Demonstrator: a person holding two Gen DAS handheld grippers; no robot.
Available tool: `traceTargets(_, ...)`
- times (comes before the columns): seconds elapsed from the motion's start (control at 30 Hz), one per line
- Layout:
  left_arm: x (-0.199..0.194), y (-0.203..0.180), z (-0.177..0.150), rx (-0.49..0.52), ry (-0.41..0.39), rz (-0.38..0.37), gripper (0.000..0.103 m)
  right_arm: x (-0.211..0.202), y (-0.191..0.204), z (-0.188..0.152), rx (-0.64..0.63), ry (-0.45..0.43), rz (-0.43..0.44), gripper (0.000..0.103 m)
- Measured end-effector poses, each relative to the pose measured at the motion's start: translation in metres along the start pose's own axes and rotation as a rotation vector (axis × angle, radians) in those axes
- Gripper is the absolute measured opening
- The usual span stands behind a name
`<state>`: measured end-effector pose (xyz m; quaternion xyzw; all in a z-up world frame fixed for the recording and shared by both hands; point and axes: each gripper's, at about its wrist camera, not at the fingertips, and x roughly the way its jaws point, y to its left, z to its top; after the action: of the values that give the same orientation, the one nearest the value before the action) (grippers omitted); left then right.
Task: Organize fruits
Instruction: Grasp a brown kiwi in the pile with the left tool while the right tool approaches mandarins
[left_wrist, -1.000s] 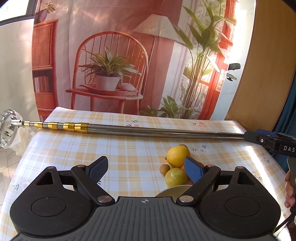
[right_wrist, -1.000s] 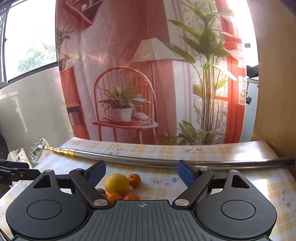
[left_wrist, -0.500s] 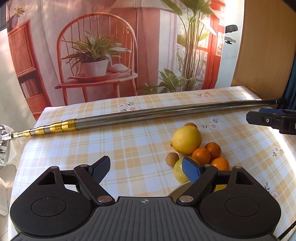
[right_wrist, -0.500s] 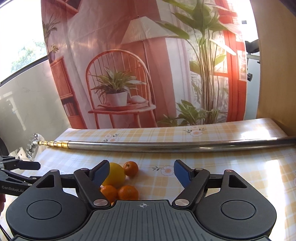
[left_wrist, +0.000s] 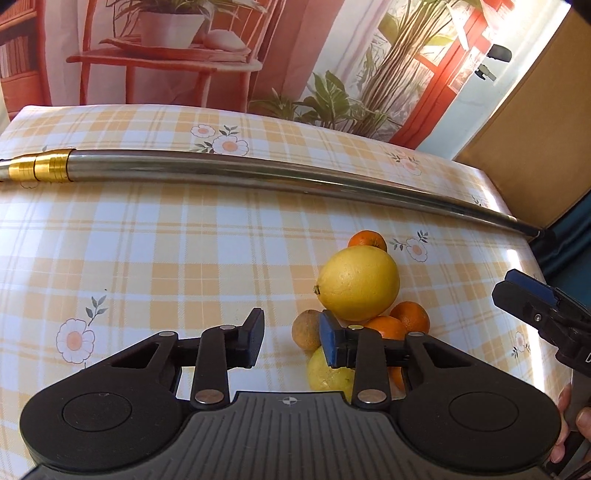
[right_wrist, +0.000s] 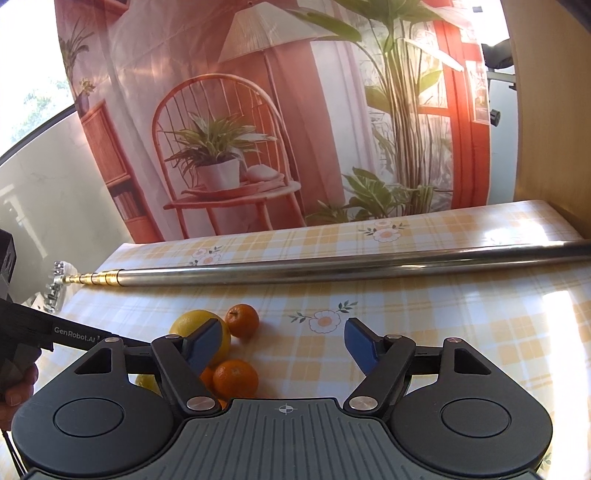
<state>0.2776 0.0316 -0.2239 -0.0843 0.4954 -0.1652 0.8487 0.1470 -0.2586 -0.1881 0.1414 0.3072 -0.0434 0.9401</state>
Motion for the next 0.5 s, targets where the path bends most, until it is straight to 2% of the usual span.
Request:
traceTargets(0.13,0.009,0.002,0.002,-0.041,0.021,-0.047,0.035,0.003,-0.003,-0.001,0.010,0.008,0.000,0.070)
traceTargets(0.43,0.018,0.007,0.004,-0.110,0.043,-0.096,0.034,0.006,-0.006,-0.003,0.028,0.019,0.005,0.070)
traceTargets(0.47,0.017,0.009,0.004,-0.120,0.043,-0.105,0.033,0.006,-0.006,-0.003,0.030,0.020,0.006,0.070)
traceTargets(0.5,0.018,0.009,0.003,-0.127,0.042,-0.117,0.027,0.005,-0.006,-0.003,0.031,0.020,0.007,0.070)
